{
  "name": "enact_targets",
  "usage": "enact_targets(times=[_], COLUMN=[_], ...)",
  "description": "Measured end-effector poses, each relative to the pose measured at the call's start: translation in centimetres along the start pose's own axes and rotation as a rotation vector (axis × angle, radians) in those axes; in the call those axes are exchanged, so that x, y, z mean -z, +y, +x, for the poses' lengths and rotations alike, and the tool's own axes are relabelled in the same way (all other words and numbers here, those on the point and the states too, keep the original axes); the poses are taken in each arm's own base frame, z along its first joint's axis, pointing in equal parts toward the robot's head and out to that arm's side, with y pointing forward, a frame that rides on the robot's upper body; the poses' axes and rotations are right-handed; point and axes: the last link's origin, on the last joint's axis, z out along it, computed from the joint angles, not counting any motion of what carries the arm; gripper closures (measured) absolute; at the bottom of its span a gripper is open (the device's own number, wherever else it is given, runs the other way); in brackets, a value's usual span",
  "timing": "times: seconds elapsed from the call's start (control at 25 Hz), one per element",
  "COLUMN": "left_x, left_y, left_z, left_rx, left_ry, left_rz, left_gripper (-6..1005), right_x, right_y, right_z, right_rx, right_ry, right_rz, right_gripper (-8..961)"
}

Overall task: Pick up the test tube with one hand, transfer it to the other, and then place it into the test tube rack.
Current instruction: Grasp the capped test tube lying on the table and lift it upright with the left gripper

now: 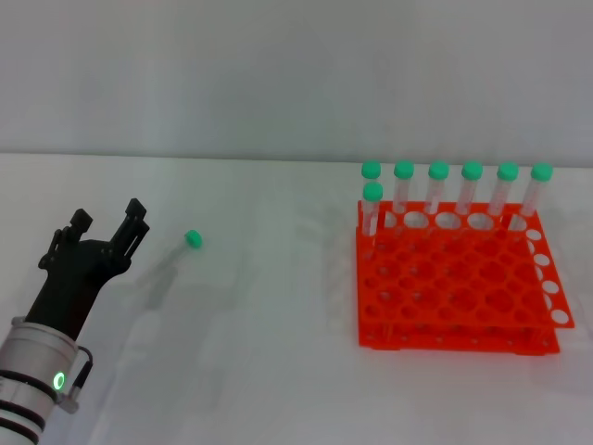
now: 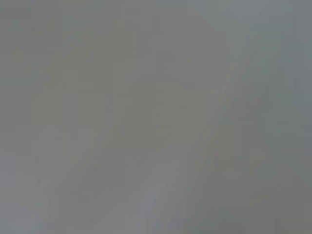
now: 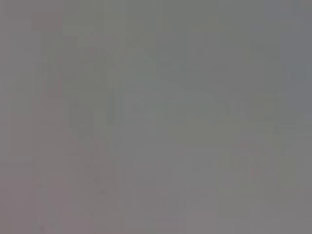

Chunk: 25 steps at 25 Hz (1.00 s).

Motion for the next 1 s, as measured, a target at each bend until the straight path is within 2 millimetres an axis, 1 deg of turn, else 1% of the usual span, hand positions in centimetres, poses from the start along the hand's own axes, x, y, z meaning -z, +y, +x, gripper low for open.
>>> enact_targets(times=[0.56,0.84,0.96,1.0], left_x=[0.9,1.8,1.6,1.5], left_y=[-1.2,-3.1,-4.1,-4.7], left_z=[0.1,0.8,1.5,2.0], left_rx=[0.017,0.058,0.086,0.105], left_ry=[0.012,0.049,0.056,0.064], left_rz=[0.054,0.137,0.139,0.139], left_gripper=[125,125,125,125], right_x=[0.3,-0.1,-0.3,-0.3], right_y=[-0.3,-0.6,-0.5,-0.5], right_z=[0.2,-0.2,-0.4,-0.4], right_rx=[-0.007,-0.001,-0.001,0.0], right_ry=[0.004,-0.004,-0.011,-0.013], right_rz=[0.011,0.016,0.014,0.013], right_gripper=[114,114,114,114])
